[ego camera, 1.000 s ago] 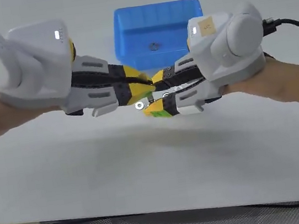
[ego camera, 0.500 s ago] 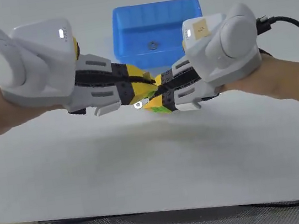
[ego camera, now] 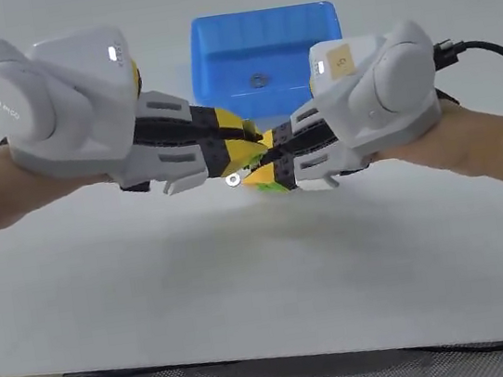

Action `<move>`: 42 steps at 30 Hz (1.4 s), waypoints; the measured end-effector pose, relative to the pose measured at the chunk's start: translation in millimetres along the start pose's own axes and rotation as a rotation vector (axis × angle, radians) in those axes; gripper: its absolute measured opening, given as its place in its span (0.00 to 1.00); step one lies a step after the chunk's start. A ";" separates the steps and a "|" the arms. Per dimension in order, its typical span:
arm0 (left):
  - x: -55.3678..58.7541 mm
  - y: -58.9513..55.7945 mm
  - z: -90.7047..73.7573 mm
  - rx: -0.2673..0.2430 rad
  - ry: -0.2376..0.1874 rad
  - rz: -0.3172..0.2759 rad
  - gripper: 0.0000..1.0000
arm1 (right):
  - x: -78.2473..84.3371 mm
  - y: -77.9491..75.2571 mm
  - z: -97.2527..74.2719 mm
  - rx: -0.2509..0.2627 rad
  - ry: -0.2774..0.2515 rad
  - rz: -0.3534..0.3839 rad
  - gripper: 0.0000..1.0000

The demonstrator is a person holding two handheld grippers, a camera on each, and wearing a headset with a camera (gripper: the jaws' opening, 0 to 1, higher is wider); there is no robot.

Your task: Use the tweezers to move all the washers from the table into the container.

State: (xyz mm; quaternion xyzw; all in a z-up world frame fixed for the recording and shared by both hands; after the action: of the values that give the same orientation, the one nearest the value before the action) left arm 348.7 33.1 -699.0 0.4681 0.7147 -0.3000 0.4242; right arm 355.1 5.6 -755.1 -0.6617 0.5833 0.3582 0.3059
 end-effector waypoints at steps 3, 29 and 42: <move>-1.9 1.0 -2.7 -0.001 -0.016 -0.015 0.09 | -2.1 0.1 0.3 0.001 -0.006 0.004 0.09; 3.4 -6.1 -36.4 -0.117 0.005 -0.147 0.49 | -28.5 -4.2 -35.5 0.070 -0.036 -0.003 0.09; 18.4 -12.5 -52.4 -0.142 0.080 -0.115 0.70 | -44.0 -12.4 -60.2 0.096 -0.034 -0.035 0.09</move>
State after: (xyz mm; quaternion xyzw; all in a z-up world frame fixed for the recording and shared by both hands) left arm 316.4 79.2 -690.9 0.4066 0.7763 -0.2535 0.4095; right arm 371.7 -17.9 -685.3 -0.6502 0.5828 0.3358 0.3533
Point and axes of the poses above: the centre of the closed fingertips' face, and the gripper's own axes: z roughly forward along the fingers, y roughly to its left, x roughly out of its underside, the point moved 4 cm from there along -z, roughly backward along the fingers
